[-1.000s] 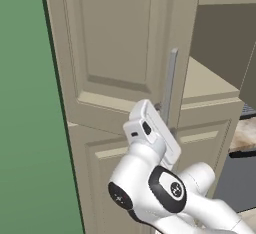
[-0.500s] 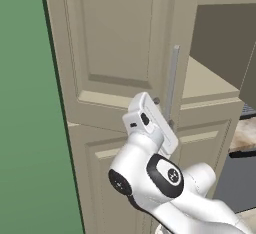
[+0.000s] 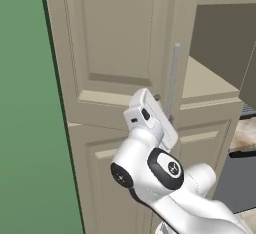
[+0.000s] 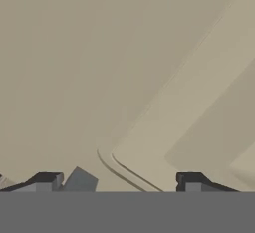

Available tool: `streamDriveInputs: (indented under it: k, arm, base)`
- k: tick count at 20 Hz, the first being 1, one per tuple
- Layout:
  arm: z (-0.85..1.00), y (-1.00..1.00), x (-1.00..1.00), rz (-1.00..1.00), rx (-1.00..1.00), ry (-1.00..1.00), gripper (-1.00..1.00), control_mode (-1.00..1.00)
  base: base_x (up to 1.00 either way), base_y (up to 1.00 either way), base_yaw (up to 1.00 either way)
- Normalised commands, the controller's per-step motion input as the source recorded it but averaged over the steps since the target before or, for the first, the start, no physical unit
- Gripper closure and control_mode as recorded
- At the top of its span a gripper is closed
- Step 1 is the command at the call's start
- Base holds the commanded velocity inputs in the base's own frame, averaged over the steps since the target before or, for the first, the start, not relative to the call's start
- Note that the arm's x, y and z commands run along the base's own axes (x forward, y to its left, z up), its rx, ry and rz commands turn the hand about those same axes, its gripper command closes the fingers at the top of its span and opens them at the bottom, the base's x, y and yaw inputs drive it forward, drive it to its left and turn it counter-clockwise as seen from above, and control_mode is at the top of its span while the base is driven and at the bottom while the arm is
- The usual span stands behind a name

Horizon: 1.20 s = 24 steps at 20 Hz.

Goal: Pick up the sponge and sponge from the sink, and place them back in the cabinet, and close the cabinet doors.

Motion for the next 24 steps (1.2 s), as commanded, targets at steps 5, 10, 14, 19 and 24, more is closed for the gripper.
streamDriveInputs:
  k: [5, 10, 14, 19, 24]
  arm:
    - [0.00, -0.02, 0.34, 0.01, 0.00, 0.00, -1.00, -1.00]
    - [0.00, -0.11, 0.41, 0.05, 0.03, 0.00, -1.00, -1.00]
    - [0.00, -0.12, 0.41, 0.06, 0.03, 0.00, -1.00, -1.00]
    - [0.00, -0.09, 0.36, 0.05, 0.03, 0.00, -1.00, -1.00]
    - [0.00, -0.03, 0.26, 0.04, 0.04, 0.00, -1.00, -1.00]
  base:
    - [0.00, 0.00, 0.00]
    - [0.00, 0.00, 0.00]
    - [0.00, 0.00, 0.00]
    - [0.00, 0.00, 0.00]
    - [0.00, 0.00, 0.00]
